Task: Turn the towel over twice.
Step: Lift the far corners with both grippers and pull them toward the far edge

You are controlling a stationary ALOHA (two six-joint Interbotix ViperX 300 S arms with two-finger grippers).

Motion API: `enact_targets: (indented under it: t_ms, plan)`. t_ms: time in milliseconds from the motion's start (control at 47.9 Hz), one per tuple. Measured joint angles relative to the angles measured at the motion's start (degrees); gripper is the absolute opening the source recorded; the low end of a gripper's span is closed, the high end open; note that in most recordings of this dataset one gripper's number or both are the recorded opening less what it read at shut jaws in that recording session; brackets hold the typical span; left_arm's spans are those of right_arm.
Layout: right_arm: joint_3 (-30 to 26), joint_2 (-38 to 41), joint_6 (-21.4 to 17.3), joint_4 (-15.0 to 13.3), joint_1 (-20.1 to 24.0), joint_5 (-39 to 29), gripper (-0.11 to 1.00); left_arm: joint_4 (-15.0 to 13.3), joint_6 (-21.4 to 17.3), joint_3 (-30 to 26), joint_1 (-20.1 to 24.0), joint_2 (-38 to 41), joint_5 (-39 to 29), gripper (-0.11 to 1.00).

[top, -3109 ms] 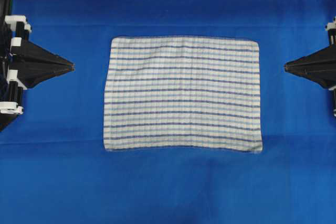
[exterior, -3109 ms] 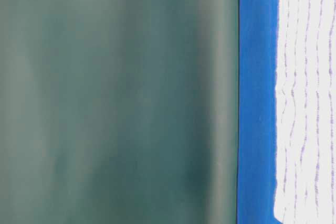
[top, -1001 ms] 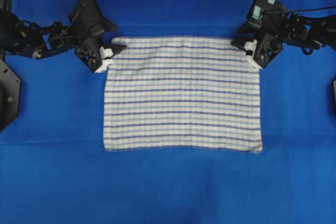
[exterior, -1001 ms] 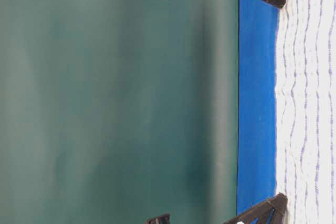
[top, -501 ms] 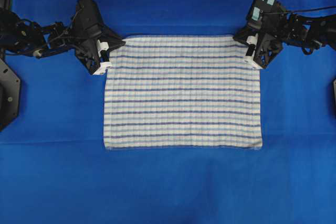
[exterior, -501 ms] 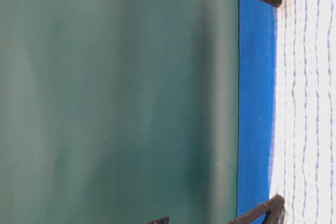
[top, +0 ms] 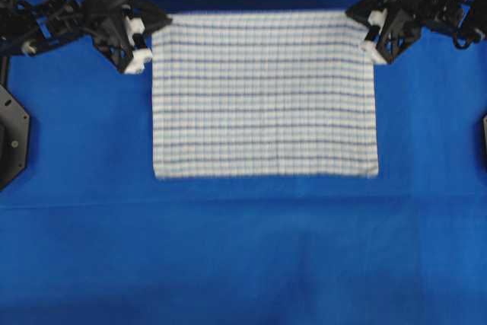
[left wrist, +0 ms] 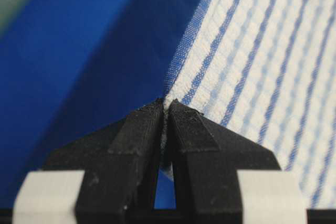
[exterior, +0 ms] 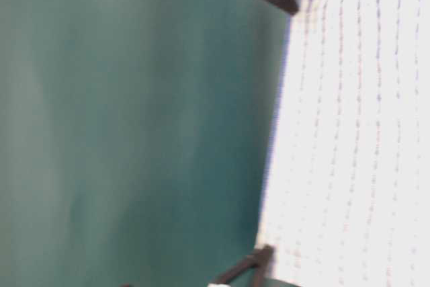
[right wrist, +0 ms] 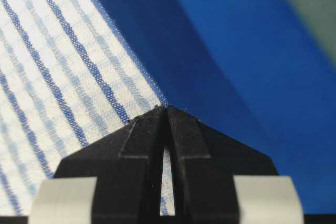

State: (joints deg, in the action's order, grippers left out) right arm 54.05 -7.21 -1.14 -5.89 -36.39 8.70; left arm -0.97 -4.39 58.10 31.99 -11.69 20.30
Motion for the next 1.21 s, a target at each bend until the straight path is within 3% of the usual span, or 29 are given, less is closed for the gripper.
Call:
enact_targets:
  t_ms: [292, 542, 814, 1001, 1210]
  plan:
    - [-8.53, -3.87, 0.09, -4.66, -3.87, -7.38, 0.02, 0.00, -6.15, -3.78, 5.98, -5.80, -1.67, 0.02]
    - [-16.44, -5.36, 0.18, -8.35, -4.48, -15.03, 0.02, 0.00, -7.91, -7.56, 8.96, -7.12, -1.67, 0.02]
    - [-22.24, -6.15, -0.18, -11.07, -4.57, -20.57, 0.02, 0.00, -8.44, -10.20, 9.14, -8.35, -1.67, 0.02]
    - [-23.38, -8.53, -0.44, -11.43, -4.57, -22.85, 0.02, 0.00, -8.26, -10.37, 8.44, -11.60, -1.93, 0.02]
    - [-22.15, -13.80, -1.76, -11.25, 0.09, -27.69, 0.02, 0.09, -8.17, -8.17, 4.39, -16.61, -3.25, 0.02]
